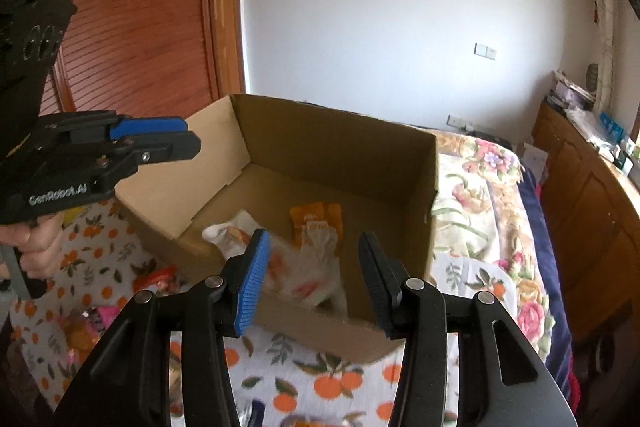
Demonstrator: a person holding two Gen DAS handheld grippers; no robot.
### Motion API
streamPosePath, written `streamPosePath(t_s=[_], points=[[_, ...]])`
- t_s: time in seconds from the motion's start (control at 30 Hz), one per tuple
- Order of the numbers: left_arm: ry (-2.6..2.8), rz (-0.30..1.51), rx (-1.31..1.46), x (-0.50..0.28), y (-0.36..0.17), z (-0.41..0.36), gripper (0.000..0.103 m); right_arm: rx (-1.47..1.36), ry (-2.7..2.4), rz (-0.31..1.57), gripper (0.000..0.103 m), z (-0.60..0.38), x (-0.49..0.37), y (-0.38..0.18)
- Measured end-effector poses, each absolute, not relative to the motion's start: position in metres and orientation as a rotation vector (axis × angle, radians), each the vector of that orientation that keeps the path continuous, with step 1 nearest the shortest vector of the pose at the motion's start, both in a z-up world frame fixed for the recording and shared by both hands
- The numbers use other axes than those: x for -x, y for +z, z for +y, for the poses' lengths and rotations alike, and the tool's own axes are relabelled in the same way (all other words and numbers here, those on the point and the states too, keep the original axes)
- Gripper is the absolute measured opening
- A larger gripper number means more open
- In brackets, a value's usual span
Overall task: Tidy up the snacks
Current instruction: 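Move both open tools back down to the remaining snacks on the table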
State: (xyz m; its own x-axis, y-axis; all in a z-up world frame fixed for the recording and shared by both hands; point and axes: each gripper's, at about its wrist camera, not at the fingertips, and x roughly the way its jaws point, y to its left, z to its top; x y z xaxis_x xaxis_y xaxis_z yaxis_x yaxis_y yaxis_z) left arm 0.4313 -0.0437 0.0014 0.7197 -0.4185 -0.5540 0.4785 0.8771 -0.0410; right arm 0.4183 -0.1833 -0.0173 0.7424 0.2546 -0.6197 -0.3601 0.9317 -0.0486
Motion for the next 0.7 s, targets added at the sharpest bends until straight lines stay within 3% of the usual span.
streamPosePath(t_s=[0.37, 0.7], points=[[-0.509, 0.633, -0.101, -0.362, -0.016, -0.033, 0.044, 0.09, 0.336, 0.647, 0.057, -0.206, -0.336, -0.022], [-0.503, 0.736, -0.123, -0.304, -0.072, -0.044, 0.044, 0.063, 0.296, 0.757, 0.063, -0.227, -0.318, -0.086]])
